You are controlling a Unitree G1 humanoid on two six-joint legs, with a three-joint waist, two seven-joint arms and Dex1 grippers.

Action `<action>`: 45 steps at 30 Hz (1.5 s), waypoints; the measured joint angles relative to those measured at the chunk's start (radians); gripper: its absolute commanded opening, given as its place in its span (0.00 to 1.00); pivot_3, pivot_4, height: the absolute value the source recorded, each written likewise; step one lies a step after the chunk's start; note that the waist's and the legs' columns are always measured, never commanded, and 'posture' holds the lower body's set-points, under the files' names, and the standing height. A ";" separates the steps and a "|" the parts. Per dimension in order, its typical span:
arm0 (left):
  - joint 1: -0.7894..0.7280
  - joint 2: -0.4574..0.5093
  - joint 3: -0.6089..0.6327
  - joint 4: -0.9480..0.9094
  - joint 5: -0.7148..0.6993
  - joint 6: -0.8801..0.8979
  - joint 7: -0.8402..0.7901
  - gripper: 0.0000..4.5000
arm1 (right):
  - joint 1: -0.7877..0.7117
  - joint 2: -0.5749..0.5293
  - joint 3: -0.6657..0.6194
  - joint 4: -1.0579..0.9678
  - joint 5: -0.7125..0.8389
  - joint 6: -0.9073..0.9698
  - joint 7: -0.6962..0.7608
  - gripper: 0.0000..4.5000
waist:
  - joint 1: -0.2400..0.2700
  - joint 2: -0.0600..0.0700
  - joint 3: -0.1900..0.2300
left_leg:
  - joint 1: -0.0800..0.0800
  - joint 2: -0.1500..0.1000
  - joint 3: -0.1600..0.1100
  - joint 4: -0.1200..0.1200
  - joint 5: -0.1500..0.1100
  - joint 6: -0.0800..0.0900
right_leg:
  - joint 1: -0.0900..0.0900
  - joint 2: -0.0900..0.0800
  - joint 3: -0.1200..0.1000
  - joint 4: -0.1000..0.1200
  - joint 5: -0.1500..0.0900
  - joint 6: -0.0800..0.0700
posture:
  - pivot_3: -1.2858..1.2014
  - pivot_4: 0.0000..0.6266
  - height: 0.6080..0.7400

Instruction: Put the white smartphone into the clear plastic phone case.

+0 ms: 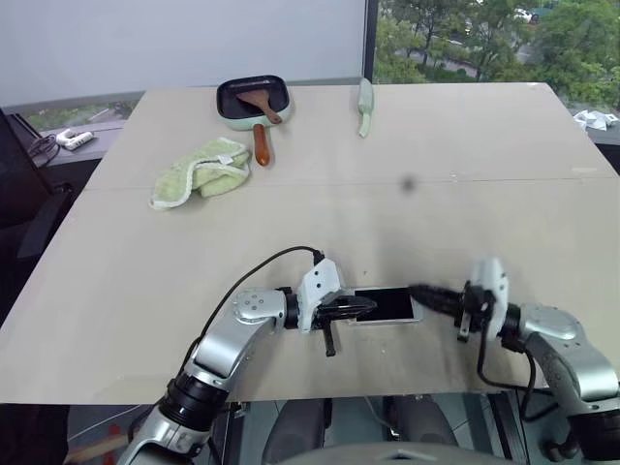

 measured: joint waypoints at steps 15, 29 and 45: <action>0.022 0.008 -0.002 0.000 0.002 0.037 0.017 0.00 | -0.039 -0.074 0.104 -0.047 -0.127 0.060 -0.113 0.02 | 0.003 -0.014 -0.020 | 0.018 0.003 -0.004 -0.002 -0.001 0.000 | 0.022 -0.001 -0.003 -0.011 -0.005 -0.001 | 0.52 0.24 1.00; 0.040 0.023 0.015 -0.033 -0.028 0.054 0.020 0.00 | -0.011 -0.066 0.080 -0.060 -0.062 0.087 -0.088 0.02 | 0.001 -0.013 -0.026 | 0.014 0.004 -0.005 -0.003 -0.001 0.000 | 0.019 -0.005 0.000 -0.013 -0.005 0.000 | 0.52 0.24 1.00; 0.363 0.261 0.442 -0.089 -0.187 -0.064 -0.095 0.99 | 0.049 -0.198 -0.262 0.243 0.129 -0.092 0.204 1.00 | 0.017 0.002 0.002 | -0.003 0.001 -0.001 -0.007 -0.001 0.000 | -0.001 -0.002 0.000 -0.012 -0.002 -0.003 | 0.52 0.24 1.00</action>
